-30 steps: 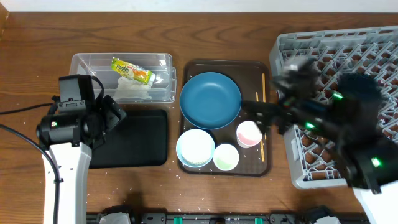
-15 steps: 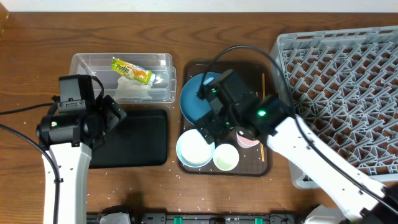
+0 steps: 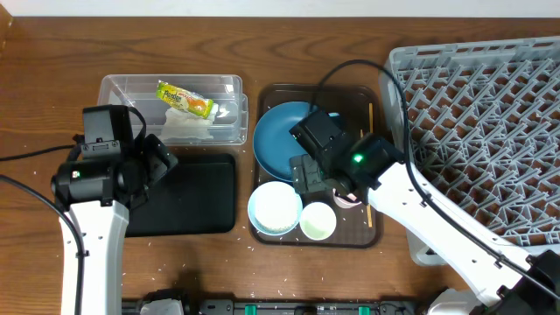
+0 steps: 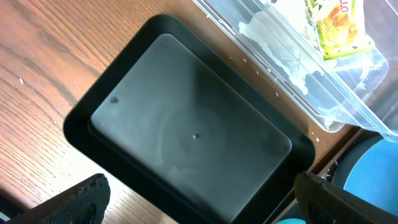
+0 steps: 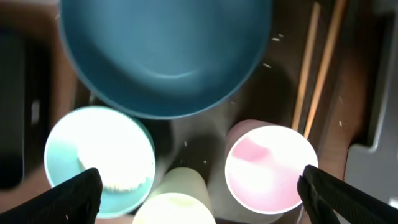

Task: Sort waste into correct bins and load items into the dishwasher rack
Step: 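Raise the right arm and reach toward the pink cup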

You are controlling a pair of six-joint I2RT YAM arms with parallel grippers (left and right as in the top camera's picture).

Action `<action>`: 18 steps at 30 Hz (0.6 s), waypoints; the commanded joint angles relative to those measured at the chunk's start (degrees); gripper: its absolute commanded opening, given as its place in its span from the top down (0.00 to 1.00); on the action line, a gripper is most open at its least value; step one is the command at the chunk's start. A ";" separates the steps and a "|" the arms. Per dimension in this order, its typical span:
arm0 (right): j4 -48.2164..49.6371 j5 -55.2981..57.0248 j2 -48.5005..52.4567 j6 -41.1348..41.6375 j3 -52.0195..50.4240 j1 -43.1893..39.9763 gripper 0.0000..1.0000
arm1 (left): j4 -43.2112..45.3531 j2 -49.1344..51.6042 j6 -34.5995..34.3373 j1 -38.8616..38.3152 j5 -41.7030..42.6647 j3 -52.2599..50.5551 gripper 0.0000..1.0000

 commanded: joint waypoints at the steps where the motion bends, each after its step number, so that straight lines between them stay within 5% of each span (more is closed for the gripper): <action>1: -0.26 3.02 2.25 9.25 0.68 -0.55 0.01 | -0.20 0.24 -0.09 0.31 -0.09 1.11 0.02; 18: -2.49 1.29 12.94 13.79 0.66 -0.70 0.01 | -0.20 0.24 -0.09 0.31 -0.09 1.11 0.02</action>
